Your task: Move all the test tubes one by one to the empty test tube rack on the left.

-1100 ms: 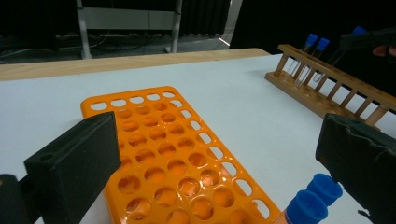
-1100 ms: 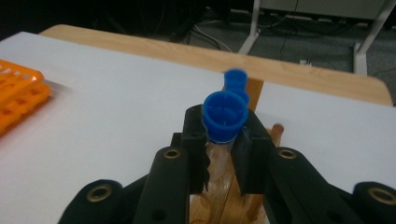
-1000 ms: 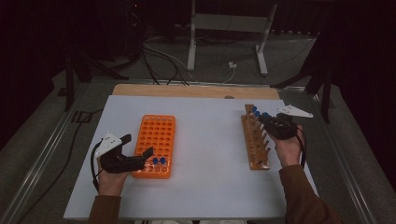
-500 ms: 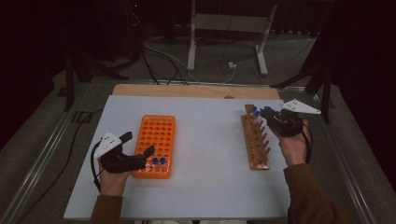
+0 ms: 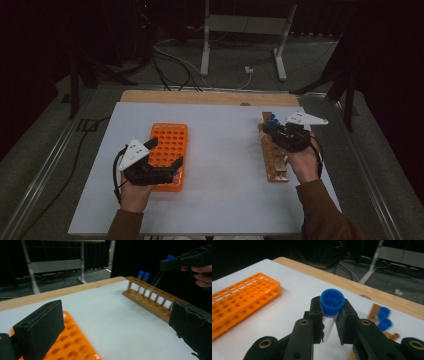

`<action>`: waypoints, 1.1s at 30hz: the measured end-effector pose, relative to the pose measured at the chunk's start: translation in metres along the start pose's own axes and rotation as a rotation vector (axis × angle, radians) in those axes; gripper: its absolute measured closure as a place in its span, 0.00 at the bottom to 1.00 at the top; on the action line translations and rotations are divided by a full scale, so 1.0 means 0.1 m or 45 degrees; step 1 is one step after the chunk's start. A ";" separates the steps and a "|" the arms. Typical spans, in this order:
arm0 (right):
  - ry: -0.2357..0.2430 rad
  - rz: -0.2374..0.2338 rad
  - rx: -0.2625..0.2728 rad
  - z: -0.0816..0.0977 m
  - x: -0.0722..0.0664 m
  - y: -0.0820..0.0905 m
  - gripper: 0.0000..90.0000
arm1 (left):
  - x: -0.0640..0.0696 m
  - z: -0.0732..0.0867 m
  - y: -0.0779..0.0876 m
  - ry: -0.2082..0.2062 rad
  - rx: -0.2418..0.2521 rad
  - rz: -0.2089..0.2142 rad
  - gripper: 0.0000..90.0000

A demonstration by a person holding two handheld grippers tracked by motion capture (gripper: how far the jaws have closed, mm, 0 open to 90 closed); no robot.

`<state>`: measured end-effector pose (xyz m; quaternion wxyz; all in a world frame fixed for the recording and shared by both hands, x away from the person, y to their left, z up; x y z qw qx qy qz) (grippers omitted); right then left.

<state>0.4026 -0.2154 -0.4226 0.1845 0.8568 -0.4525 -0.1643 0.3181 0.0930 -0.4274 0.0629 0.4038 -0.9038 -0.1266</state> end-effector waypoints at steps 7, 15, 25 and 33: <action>0.011 -0.143 -0.026 -0.06 -0.32 -0.05 0.85 | 0.26 -0.11 -0.21 -0.005 -0.035 0.074 0.02; 0.049 -0.255 -0.044 -0.13 -0.67 -0.09 0.85 | 0.49 -0.12 -0.47 -0.032 -0.103 0.114 0.09; 0.096 -0.369 -0.098 -0.11 -1.01 -0.14 0.85 | 0.67 -0.16 -0.65 -0.071 -0.099 0.055 0.39; 0.082 -0.466 -0.108 -0.12 -1.18 -0.12 0.85 | 0.84 -0.09 -0.86 -0.120 -0.139 0.007 0.61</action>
Point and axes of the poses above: each handheld gripper's, and its own axes: y roughly backward along the jaws, z roughly out of its underside, x roughly to its right, the point moved 8 cm from there along -y, roughly forward along the jaws, and after that the axes turned 6 degrees about -y, right-handed, at the moved point
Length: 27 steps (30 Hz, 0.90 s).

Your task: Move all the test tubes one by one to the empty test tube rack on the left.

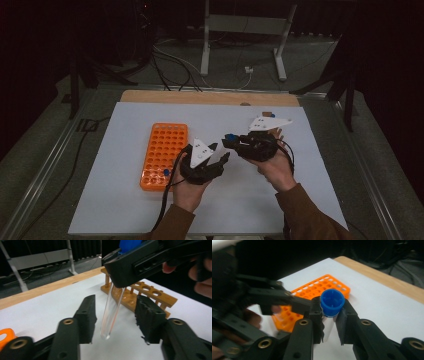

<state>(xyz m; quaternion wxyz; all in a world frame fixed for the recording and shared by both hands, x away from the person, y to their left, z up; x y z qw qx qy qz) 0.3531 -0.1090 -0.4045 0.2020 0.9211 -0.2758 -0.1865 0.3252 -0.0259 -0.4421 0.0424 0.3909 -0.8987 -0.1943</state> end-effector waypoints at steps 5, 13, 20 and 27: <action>-0.002 -0.035 -0.038 0.04 -0.03 -0.04 0.85 | 0.00 0.02 -0.02 0.000 0.011 -0.014 0.71; 0.001 -0.044 -0.058 0.07 -0.05 -0.08 0.85 | 0.00 0.05 -0.02 -0.005 0.011 0.009 0.84; -0.018 -0.077 -0.053 0.08 -0.02 -0.09 0.68 | -0.02 0.08 -0.02 0.013 -0.012 0.011 0.87; -0.048 -0.034 -0.006 0.05 0.08 0.00 0.40 | -0.12 0.13 0.00 0.079 -0.029 0.006 0.87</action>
Point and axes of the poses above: each handheld gripper's, and its own axes: y roughly backward along the jaws, z roughly out of its underside, x roughly to its right, the point moved 8 cm from there along -y, roughly forward along the jaws, and after that the axes turned 6 degrees about -y, right-handed, at the moved point
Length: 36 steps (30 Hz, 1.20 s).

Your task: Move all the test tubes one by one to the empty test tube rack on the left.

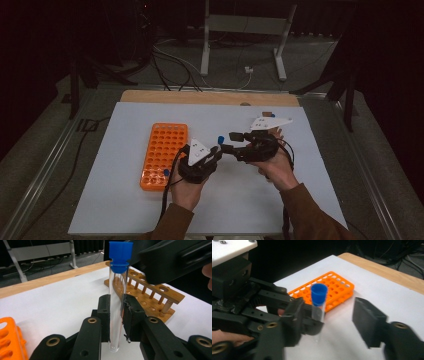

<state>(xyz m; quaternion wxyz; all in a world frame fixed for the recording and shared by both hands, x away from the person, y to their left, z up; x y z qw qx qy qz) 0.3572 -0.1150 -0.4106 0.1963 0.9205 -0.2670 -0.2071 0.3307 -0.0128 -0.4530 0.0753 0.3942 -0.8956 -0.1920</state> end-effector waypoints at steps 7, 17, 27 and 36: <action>-0.019 0.125 0.048 0.01 0.17 0.09 0.16 | -0.06 -0.04 0.11 0.033 0.049 -0.001 0.87; -0.065 0.233 0.094 0.17 0.46 0.23 0.00 | -0.22 -0.11 0.30 0.030 0.115 -0.009 0.87; -0.029 0.362 0.126 0.35 0.61 0.48 0.00 | -0.54 -0.10 0.51 0.036 0.129 -0.075 0.87; -0.040 0.425 0.148 0.48 0.70 0.62 0.00 | -0.76 0.04 0.74 0.051 0.150 -0.118 0.87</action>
Point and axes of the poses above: each handheld gripper's, and its own axes: y roughly backward along the jaws, z roughly out of its underside, x roughly to its right, the point moved 8 cm from there along -y, roughly forward along the jaws, and after that the axes turned 6 degrees about -y, right-handed, at the moved point
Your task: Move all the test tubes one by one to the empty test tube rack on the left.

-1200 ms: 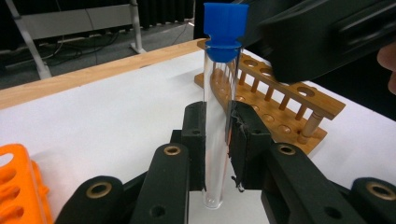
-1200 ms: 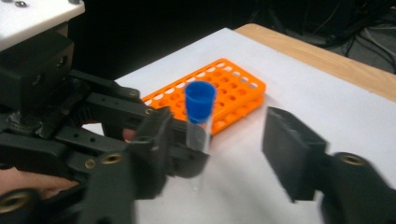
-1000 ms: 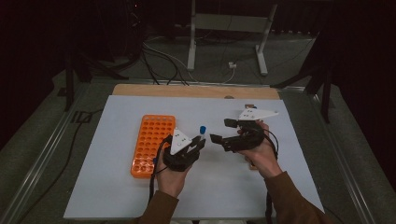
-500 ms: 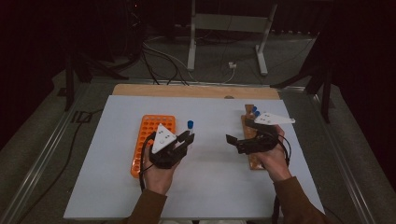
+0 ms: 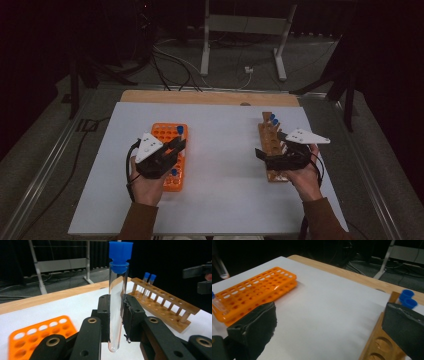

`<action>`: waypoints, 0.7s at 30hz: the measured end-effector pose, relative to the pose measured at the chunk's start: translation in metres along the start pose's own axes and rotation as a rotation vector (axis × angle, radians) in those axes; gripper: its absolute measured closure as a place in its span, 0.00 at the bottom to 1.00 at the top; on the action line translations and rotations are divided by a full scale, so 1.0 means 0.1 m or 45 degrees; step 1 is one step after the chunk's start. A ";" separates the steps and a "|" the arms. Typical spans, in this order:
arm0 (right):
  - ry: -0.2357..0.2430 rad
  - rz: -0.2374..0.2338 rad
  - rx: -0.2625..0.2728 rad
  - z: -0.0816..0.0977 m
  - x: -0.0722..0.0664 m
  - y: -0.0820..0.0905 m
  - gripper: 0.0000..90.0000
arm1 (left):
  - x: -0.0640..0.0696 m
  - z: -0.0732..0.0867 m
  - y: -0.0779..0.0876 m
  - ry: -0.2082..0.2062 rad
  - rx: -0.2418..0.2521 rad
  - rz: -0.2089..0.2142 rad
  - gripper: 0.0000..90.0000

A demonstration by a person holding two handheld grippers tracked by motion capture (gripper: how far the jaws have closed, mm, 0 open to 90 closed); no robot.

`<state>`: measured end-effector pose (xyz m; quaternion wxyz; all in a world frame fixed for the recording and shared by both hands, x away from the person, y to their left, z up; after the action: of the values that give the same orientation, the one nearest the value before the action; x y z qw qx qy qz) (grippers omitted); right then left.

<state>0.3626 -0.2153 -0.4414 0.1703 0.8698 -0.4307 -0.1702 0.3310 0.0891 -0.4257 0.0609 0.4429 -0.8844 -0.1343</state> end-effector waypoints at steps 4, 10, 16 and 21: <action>-0.032 0.006 0.011 0.05 0.06 0.03 0.00 | -0.11 0.11 0.09 0.037 0.005 -0.035 0.87; -0.050 0.013 0.012 0.13 0.11 0.06 0.00 | -0.22 0.26 0.20 0.051 -0.018 -0.058 0.87; -0.059 0.015 0.010 0.16 0.13 0.07 0.00 | -0.28 0.41 0.27 0.045 -0.048 -0.067 0.87; -0.060 0.021 0.008 0.18 0.14 0.07 0.00 | -0.31 0.53 0.34 0.050 -0.055 -0.054 0.87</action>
<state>0.3578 -0.2338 -0.4559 0.1588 0.8624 -0.4424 -0.1878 0.3120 0.1433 -0.4663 0.0850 0.4625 -0.8704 -0.1460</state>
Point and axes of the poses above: each handheld gripper's, and its own axes: y roughly backward along the jaws, z roughly out of its underside, x roughly to its right, the point moved 8 cm from there along -y, roughly forward along the jaws, and after that the axes turned 6 degrees about -y, right-handed, at the moved point
